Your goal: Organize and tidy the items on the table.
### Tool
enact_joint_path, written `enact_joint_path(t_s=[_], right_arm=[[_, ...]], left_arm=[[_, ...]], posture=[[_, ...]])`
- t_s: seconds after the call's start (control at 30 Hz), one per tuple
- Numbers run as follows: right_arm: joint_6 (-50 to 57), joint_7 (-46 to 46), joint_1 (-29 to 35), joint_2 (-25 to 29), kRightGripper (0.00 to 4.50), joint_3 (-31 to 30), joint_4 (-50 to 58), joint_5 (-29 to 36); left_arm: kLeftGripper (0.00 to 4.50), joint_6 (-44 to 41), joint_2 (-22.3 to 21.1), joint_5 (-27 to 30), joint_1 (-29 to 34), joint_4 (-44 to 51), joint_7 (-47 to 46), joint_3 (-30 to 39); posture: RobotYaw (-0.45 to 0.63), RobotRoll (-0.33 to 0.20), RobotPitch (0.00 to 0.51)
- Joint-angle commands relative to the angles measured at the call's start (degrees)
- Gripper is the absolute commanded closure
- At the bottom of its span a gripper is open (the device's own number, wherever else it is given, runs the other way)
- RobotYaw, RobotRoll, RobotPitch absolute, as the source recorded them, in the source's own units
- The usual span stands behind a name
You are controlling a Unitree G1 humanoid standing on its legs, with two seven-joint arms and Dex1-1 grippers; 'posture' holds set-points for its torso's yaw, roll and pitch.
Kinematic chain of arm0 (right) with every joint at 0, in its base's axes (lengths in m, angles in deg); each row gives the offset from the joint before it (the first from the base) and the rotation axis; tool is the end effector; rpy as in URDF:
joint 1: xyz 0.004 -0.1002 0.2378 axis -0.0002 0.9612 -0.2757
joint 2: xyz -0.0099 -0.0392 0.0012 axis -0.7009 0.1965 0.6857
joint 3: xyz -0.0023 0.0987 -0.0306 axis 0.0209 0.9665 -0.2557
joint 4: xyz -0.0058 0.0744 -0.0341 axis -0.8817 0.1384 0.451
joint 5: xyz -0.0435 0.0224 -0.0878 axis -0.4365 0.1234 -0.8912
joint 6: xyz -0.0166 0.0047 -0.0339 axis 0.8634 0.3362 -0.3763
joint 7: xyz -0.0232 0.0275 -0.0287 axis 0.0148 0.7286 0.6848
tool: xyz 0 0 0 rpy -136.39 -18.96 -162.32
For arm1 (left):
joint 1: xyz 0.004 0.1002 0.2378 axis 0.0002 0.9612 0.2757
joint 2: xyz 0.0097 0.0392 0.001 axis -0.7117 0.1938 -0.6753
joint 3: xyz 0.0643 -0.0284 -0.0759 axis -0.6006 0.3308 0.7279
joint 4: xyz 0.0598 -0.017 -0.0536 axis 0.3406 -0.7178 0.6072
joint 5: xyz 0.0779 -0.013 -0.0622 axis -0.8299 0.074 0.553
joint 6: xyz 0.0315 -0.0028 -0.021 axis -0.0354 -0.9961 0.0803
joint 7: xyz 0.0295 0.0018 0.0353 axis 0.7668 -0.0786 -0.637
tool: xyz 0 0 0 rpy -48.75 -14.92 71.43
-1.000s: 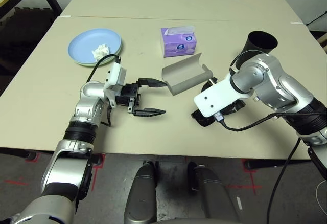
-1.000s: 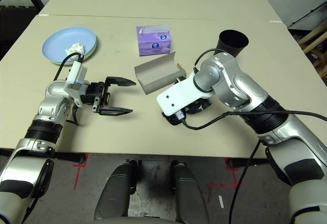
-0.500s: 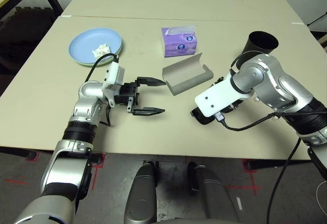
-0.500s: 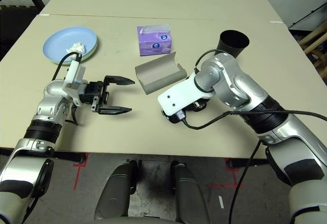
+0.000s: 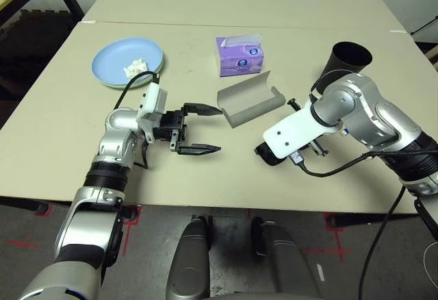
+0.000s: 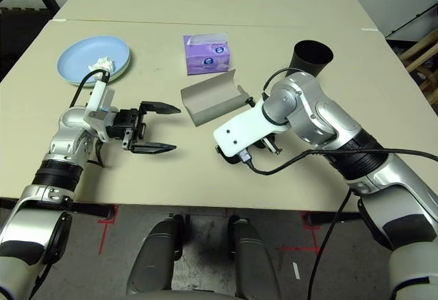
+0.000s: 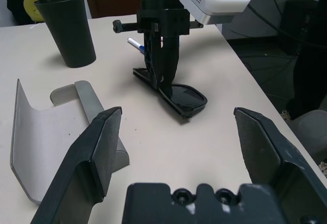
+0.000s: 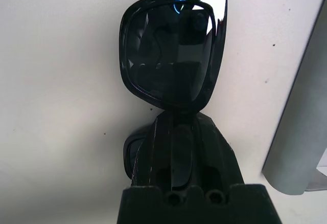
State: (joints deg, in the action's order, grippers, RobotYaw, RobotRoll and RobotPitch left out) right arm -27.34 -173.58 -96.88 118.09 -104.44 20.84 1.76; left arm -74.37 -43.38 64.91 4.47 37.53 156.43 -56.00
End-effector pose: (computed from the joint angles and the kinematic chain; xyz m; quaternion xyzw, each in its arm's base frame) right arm 0.2908 -0.1391 0.2392 -0.6737 0.1765 0.5618 0.4465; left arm 0.3206 0.2227 0.1612 0.1511 -0.0923 -0.7065 0.6852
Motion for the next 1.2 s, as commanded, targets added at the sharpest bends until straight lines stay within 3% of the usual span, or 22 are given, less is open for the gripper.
enact_joint_path(t_s=[0.03, 0.23, 0.4, 0.8, 1.2], right_arm=[[1.14, -0.93, -1.06, 1.5, 4.08, 2.32, 1.83, 1.23], [2.96, -1.62, -3.23, 2.47, 4.08, 5.24, 3.88, 3.68], [4.0, 1.81, -7.25, -0.5, 4.08, 6.49, 0.97, 4.11], [-8.06, 20.34, -10.73, -8.73, 4.08, 2.91, -15.29, -3.35], [-14.15, 26.67, -14.61, -14.29, 4.08, 1.22, -25.6, -7.36]], left_arm=[[0.0, 0.38, -0.41, -0.58, -0.62, -0.61, 0.58, -1.53], [0.0, 0.45, -0.72, -0.15, -1.21, -1.12, 0.58, -2.42], [0.0, 0.64, -1.29, 0.33, -1.59, -1.76, 0.58, -3.04], [0.0, -0.68, -2.91, 0.55, -0.65, -0.35, 0.58, -2.53], [0.0, -1.99, -2.99, 0.0, 0.51, 1.79, 0.57, -1.51]], posture=[[0.13, 0.0, 0.206], [0.12, 0.0, 0.2], [0.11, 0.0, 0.204], [0.14, 0.0, 0.213], [0.16, 0.0, 0.213]])
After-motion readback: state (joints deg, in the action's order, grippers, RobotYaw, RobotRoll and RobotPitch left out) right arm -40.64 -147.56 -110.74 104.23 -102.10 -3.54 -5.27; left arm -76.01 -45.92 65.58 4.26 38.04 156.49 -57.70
